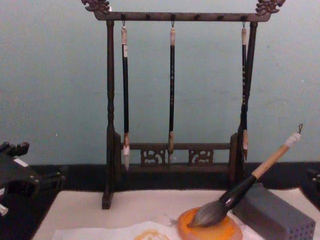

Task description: Pick up the brush from the inkstone, write on the paper, then place the brush back to its original position.

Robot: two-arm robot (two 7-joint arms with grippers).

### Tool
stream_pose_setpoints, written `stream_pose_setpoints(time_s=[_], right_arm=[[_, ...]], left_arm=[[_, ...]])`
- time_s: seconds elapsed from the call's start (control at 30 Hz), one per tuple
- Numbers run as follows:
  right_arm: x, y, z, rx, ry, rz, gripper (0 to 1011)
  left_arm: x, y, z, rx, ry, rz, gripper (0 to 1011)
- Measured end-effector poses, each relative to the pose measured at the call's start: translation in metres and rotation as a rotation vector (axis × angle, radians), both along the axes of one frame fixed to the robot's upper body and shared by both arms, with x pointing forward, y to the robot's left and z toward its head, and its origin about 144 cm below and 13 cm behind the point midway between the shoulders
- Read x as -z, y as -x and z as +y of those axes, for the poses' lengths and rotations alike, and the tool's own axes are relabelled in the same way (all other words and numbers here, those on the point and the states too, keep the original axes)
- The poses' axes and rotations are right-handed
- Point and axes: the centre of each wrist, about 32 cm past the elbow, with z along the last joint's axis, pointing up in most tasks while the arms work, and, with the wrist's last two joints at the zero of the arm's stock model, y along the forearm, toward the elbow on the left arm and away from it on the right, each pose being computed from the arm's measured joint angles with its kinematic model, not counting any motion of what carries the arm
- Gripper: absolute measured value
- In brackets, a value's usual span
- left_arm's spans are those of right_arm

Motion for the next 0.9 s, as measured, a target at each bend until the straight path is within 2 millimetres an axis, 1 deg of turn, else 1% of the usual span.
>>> stream_pose_setpoints(time_s=[0.9], right_arm=[[0.0000, 0.0000, 0.0000, 0.000, 0.000, 0.000, 1000]], left_arm=[[0.0000, 0.0000, 0.0000, 0.000, 0.000, 0.000, 1001]])
